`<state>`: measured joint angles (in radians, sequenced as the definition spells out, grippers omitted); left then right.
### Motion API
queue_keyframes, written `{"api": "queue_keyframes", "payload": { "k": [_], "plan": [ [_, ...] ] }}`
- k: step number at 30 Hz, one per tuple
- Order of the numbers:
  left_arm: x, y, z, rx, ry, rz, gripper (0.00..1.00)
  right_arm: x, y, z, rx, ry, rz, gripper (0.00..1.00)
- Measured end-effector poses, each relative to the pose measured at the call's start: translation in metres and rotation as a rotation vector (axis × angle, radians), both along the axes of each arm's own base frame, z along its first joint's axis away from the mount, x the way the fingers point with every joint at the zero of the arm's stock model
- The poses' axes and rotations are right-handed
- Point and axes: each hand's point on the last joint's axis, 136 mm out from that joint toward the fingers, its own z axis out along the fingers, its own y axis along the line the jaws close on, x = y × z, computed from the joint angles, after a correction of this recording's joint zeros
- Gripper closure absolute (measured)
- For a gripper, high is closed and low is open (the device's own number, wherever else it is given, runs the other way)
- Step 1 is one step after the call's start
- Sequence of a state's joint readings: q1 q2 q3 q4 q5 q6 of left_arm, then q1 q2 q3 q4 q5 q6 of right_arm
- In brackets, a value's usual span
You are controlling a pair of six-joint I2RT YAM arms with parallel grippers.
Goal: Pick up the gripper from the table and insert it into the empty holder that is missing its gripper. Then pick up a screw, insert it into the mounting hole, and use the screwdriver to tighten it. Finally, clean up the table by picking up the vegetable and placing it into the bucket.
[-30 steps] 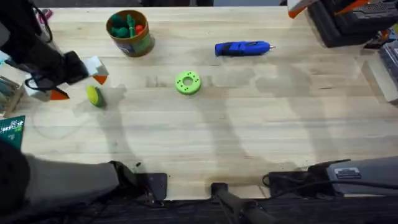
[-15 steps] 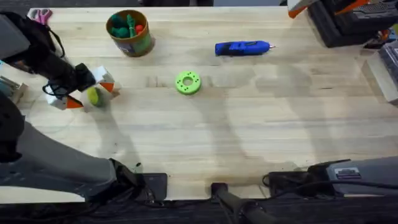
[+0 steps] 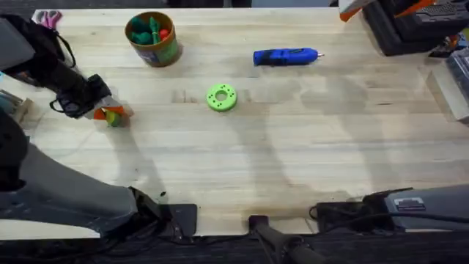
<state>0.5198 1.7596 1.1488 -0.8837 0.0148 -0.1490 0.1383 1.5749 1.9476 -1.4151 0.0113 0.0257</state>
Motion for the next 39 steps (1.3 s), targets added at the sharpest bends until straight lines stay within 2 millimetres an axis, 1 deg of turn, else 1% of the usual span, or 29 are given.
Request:
{"api": "queue_keyframes", "payload": {
  "k": [3,6,7,9,11,14,16,18,21,23,26,29,31,34,39],
  "plan": [
    [0.0,-0.004,0.0,-0.018,-0.004,-0.051,0.974,0.0,0.0,0.0,0.0,0.0,0.0,0.008],
    [0.004,-0.02,0.005,-0.087,-0.029,-0.129,0.974,0.0,0.0,0.0,0.0,0.0,0.0,0.008],
    [0.008,-0.024,0.009,-0.101,-0.052,-0.153,0.974,0.0,0.0,0.0,0.0,0.0,0.0,0.008],
    [0.022,-0.03,0.026,-0.112,-0.121,-0.197,0.974,0.0,0.0,0.0,0.0,0.0,0.0,0.009],
    [0.041,-0.034,0.051,-0.105,-0.217,-0.239,0.974,0.0,0.0,0.0,0.0,0.0,0.0,0.008],
    [0.072,-0.043,0.1,-0.069,-0.374,-0.318,0.974,0.0,0.0,0.0,0.0,0.0,0.0,0.008],
    [0.092,-0.052,0.133,-0.036,-0.473,-0.378,0.974,0.0,0.0,0.0,0.0,0.0,0.0,0.008],
    [0.112,-0.064,0.162,-0.001,-0.567,-0.44,0.974,0.0,0.0,0.0,0.0,0.0,0.0,0.009],
    [0.141,-0.083,0.192,0.05,-0.693,-0.523,0.974,0.0,0.0,0.0,0.0,0.0,0.0,0.009],
    [0.156,-0.097,0.203,0.068,-0.748,-0.552,0.974,0.0,0.0,0.0,0.0,0.0,0.0,0.008],
    [0.167,-0.111,0.207,0.069,-0.778,-0.546,0.974,0.0,0.0,0.0,0.0,0.0,0.0,0.008],
    [0.178,-0.115,0.2,0.052,-0.783,-0.507,0.974,0.0,0.0,0.0,0.0,0.0,0.0,0.008],
    [0.186,-0.112,0.189,0.039,-0.771,-0.471,0.974,0.0,0.0,0.0,0.0,0.0,0.0,0.008],
    [0.196,-0.109,0.168,0.017,-0.742,-0.434,0.974,0.0,0.0,0.0,0.0,0.0,0.0,0.008],
    [0.211,-0.107,0.136,-0.008,-0.707,-0.406,0.974,0.0,0.0,0.0,0.0,0.0,0.0,0.008]
  ]
}}
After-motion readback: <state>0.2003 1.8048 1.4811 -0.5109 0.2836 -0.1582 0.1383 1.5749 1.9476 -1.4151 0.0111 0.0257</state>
